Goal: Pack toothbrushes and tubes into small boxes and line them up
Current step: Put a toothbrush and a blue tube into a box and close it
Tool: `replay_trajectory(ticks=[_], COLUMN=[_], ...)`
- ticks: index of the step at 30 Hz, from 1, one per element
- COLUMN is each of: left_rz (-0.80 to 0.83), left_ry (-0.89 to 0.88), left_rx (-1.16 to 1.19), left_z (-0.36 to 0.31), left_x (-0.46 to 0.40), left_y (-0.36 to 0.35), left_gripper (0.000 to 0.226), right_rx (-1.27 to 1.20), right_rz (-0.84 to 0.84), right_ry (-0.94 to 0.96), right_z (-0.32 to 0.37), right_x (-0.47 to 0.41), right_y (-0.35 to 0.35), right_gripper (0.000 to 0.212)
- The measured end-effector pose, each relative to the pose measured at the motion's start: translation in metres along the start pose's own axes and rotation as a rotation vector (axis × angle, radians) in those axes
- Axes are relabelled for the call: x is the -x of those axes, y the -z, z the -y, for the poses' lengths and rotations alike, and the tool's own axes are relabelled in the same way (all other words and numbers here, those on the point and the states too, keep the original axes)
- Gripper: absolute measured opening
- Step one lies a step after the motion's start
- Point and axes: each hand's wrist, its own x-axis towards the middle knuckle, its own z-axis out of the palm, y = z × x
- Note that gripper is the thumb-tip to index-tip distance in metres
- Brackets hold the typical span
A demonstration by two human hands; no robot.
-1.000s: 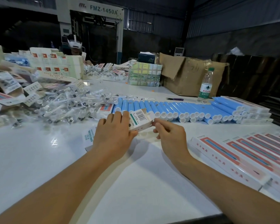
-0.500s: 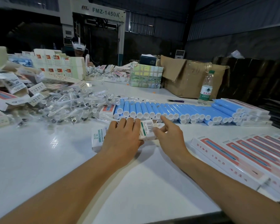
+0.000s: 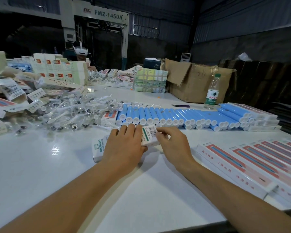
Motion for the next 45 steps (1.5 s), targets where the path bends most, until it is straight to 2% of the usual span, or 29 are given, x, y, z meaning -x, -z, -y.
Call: replay_trajectory(ticks=[2,3,4,6,7,8,10,12,15,18,19,22,24,25,28,31,35,39,45], left_rz=[-0.018,-0.026,-0.030,-0.027,-0.015,-0.001,0.006,0.003,0.009,0.055,0.067,0.059,0.000,0.020,0.055,-0.007,0.040,-0.075,-0.107], left_ry=[0.038,0.052,0.064,0.066,0.052,0.031,-0.019,-0.046,-0.037,-0.020,-0.012,-0.031,-0.049,-0.052,-0.044,-0.041,-0.030,-0.058,-0.062], left_rx=[0.034,0.050,0.064,0.083,0.082,0.075,0.040,0.013,0.020,-0.010,-0.031,-0.071,-0.056,-0.053,-0.037,-0.023,-0.004,0.053,0.077], left_z=[-0.001,-0.001,-0.001,-0.002,-0.004,-0.006,-0.008,-0.009,-0.012,-0.017,-0.019,-0.021,-0.021,-0.021,-0.023,-0.021,-0.016,-0.013,-0.010], left_x=[-0.003,-0.004,-0.004,-0.004,-0.003,-0.002,-0.001,0.000,0.001,0.002,0.001,0.002,0.003,0.004,0.004,0.002,0.001,0.000,0.002], left_y=[0.001,0.001,0.001,0.001,0.001,0.001,0.000,0.000,0.000,0.004,0.006,0.016,0.013,0.012,0.010,0.006,0.006,0.009,0.011], left_gripper=[0.063,0.063,0.064,0.066,0.068,0.068,0.069,0.071,0.074,0.074,0.071,0.063,0.062,0.065,0.071,0.068,0.069,0.068,0.070], right_rx=[-0.028,-0.163,-0.388,-0.953,-1.119,-1.189,-1.121,-0.999,-0.725,-0.185,-0.095,-0.029,-0.048,-0.096,-0.384,-0.664,-0.723,-0.815,-0.872], right_rz=[-0.130,-0.152,-0.119,0.091,0.195,0.261,0.288,0.228,0.154,0.165,0.163,0.139,0.139,0.145,0.167,0.175,0.159,0.117,0.182], right_ry=[-0.020,-0.140,-0.326,-0.696,-0.800,-0.822,-0.754,-0.655,-0.482,-0.235,-0.183,-0.130,-0.125,-0.131,-0.220,-0.378,-0.425,-0.479,-0.471], right_z=[0.000,0.001,0.003,0.005,0.006,0.005,0.005,0.006,0.003,0.003,0.005,0.010,0.010,0.009,0.008,0.009,0.010,0.011,0.011], right_x=[-0.006,-0.009,-0.012,-0.014,-0.012,-0.011,-0.009,-0.007,-0.005,-0.001,0.000,0.003,0.006,0.007,0.009,0.004,0.001,-0.002,-0.003], right_y=[0.003,0.005,0.005,0.004,0.004,0.003,-0.002,-0.006,-0.010,-0.011,-0.011,-0.015,-0.017,-0.018,-0.017,-0.011,-0.008,-0.002,0.001], right_gripper=[0.040,0.048,0.051,0.042,0.033,0.025,0.010,0.005,0.008,0.017,0.019,0.019,0.016,0.015,0.021,0.028,0.026,0.027,0.026])
